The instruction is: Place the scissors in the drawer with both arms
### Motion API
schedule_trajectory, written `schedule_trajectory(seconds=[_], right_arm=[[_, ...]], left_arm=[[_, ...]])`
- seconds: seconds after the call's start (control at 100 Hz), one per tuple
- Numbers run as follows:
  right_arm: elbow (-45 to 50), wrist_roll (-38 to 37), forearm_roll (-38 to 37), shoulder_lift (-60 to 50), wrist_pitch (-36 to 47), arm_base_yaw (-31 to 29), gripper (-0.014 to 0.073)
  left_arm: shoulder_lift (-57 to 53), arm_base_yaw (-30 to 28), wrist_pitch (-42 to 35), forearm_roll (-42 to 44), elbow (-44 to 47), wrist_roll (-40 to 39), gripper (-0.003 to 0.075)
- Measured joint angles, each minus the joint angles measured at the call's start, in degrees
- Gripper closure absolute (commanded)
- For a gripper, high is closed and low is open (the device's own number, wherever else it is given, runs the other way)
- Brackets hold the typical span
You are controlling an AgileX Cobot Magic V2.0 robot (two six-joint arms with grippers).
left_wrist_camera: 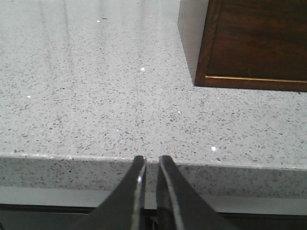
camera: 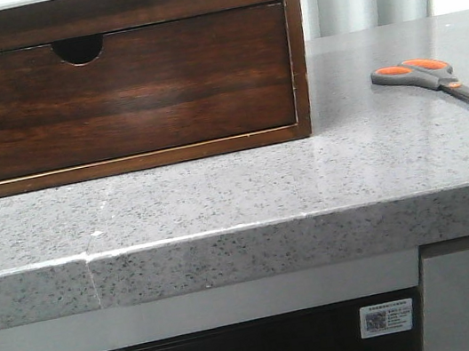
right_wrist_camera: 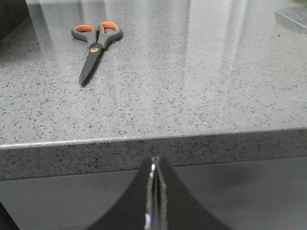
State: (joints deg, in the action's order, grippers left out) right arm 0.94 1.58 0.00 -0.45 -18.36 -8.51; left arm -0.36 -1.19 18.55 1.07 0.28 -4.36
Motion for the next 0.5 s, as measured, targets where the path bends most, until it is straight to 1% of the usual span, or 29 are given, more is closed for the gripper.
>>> schedule_trajectory(seconds=[0.33, 0.5], right_arm=[[0.0, 0.0, 0.0, 0.0, 0.0, 0.0, 0.0699], [0.0, 0.0, 0.0, 0.0, 0.0, 0.0, 0.0699]], left_arm=[[0.0, 0.0, -0.19, 0.13, 0.0, 0.0, 0.0717], [0.0, 0.0, -2.89, 0.36, 0.0, 0.0, 0.0717]])
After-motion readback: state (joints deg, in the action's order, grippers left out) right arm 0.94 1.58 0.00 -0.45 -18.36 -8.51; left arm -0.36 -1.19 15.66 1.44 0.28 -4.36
